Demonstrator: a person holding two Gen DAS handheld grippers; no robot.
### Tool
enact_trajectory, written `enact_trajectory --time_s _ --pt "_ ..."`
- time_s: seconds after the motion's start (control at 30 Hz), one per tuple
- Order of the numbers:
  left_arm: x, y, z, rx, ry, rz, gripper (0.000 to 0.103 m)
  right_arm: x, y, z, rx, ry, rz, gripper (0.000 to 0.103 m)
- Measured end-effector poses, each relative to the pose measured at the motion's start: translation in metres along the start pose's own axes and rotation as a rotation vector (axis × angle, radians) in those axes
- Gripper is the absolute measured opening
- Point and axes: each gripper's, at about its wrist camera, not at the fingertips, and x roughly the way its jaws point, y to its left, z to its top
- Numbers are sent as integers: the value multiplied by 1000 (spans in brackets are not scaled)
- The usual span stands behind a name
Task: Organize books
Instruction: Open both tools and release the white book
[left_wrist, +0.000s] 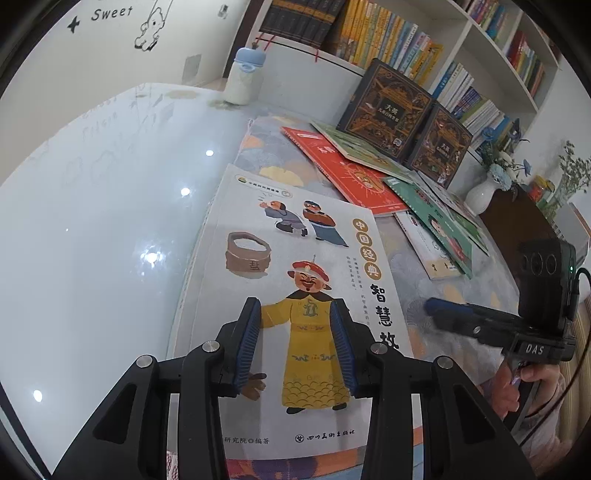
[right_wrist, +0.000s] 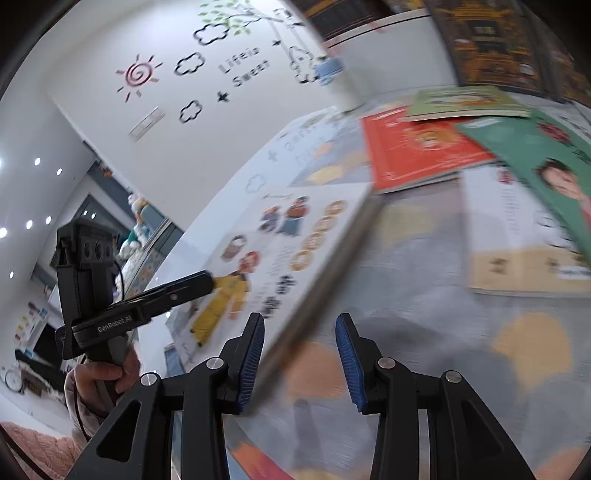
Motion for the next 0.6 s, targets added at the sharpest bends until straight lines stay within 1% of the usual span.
enact_trajectory --time_s 0.1,0.2,0.27,0.33,0.43,0.5,0.53,0.57,0.6 --pt "2 -5 4 12 15 37 36 -18 -22 -1 37 -24 -27 39" --pt "3 -9 8 9 15 42 36 -35 -41 0 70 -49 -54 39" --pt "3 -14 15 11 11 33 36 -47 -52 4 83 -63 -56 39" --pt "2 -23 27 33 7 32 36 -61 -60 12 75 -78 -73 39" --pt "4 -44 54 81 -14 31 36 -83 -65 37 41 -110 -100 39" --pt "8 -54 73 53 -26 -16 38 -96 -72 59 32 -135 -115 39" --pt "13 -61 85 34 -27 -65 38 -102 -77 73 38 -149 -113 41" --pt "17 -67 95 29 -30 -98 38 -107 -84 86 49 -161 -103 45" --pt "25 -77 110 35 -43 -110 38 -110 -91 99 65 -175 -88 47"
